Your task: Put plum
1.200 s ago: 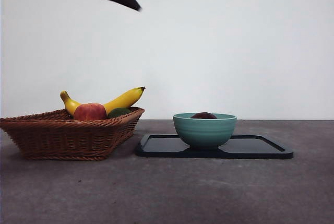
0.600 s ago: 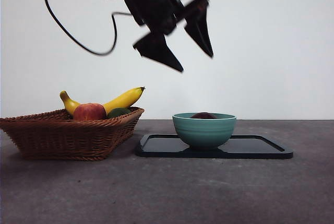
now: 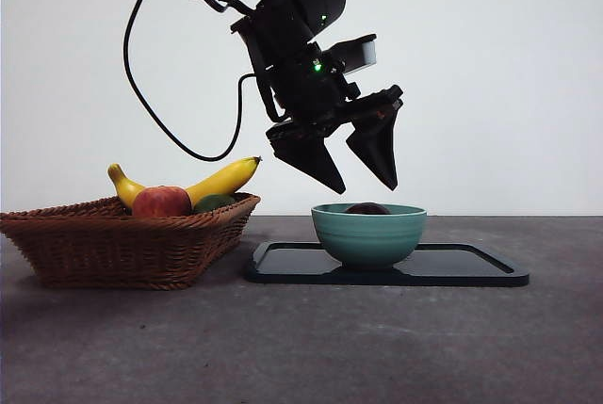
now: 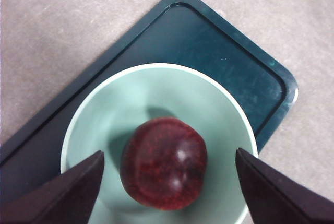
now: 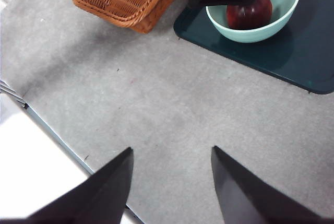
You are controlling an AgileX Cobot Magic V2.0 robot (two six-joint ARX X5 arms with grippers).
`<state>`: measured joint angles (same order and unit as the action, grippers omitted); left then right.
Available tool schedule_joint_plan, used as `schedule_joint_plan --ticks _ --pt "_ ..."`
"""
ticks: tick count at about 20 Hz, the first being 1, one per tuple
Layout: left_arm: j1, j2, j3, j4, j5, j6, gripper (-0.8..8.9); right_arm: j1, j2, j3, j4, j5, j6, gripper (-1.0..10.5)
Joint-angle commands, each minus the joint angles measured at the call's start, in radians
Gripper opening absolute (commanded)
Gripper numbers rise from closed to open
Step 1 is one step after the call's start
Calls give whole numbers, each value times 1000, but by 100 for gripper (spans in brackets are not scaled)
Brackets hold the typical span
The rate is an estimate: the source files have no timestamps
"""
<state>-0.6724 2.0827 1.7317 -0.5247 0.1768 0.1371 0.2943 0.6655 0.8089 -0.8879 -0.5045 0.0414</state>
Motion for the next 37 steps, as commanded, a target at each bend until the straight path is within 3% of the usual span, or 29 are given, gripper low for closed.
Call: schedule_joint_plan --ticks 1,18,25,37 --pt "-11 30 29 29 -4 21 404 5 6 9 3 -3 0 238" --pt "-27 97 29 28 -5 72 400 5 6 9 8 0 -1 239" --pt "-29 97 29 22 -5 72 269 5 6 9 23 0 -1 238" --pt "-11 25 111 -15 -5 35 270 5 6 9 22 8 -1 238"
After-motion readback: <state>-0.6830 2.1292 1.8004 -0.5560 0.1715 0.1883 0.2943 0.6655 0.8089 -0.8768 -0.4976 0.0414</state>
